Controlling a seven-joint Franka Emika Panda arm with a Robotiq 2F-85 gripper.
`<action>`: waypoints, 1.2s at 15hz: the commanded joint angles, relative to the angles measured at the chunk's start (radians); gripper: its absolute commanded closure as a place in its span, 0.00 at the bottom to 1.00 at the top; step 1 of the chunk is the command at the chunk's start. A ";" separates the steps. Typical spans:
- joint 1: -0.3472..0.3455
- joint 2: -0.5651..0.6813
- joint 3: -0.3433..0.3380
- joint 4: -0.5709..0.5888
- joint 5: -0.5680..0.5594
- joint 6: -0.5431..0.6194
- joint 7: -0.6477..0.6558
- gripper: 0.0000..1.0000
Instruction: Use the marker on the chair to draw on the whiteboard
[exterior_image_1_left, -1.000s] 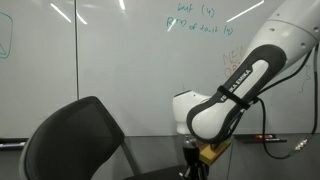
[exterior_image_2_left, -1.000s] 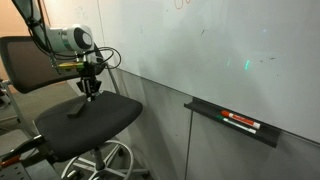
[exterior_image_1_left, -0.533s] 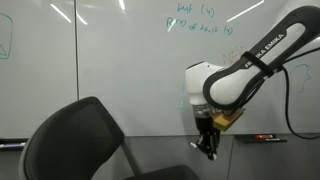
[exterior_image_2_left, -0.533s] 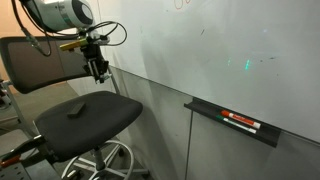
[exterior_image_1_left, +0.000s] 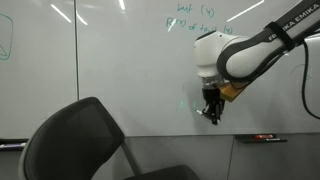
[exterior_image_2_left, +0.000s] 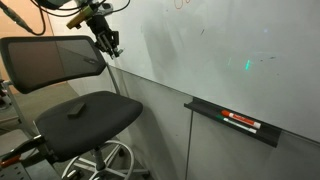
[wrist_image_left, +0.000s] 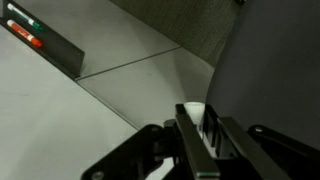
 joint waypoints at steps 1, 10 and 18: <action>-0.031 -0.056 0.028 0.004 -0.176 -0.015 0.071 0.90; -0.060 -0.044 0.080 0.060 -0.512 -0.083 0.196 0.90; -0.049 0.045 0.111 0.150 -0.493 -0.258 0.164 0.90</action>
